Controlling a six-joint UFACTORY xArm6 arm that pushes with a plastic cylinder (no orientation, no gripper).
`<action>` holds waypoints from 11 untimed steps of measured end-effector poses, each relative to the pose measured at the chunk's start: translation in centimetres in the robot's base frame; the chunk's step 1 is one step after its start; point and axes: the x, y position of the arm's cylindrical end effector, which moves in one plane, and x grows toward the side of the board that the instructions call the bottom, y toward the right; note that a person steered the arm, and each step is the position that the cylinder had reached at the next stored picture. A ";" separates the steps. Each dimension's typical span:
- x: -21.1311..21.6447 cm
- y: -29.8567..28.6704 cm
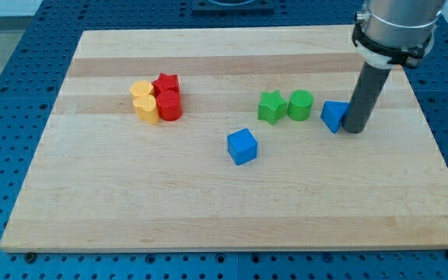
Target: Nudge the blue triangle up a bit
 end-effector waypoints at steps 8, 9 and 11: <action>2.7 -3.5; 2.3 -3.8; 1.6 -3.1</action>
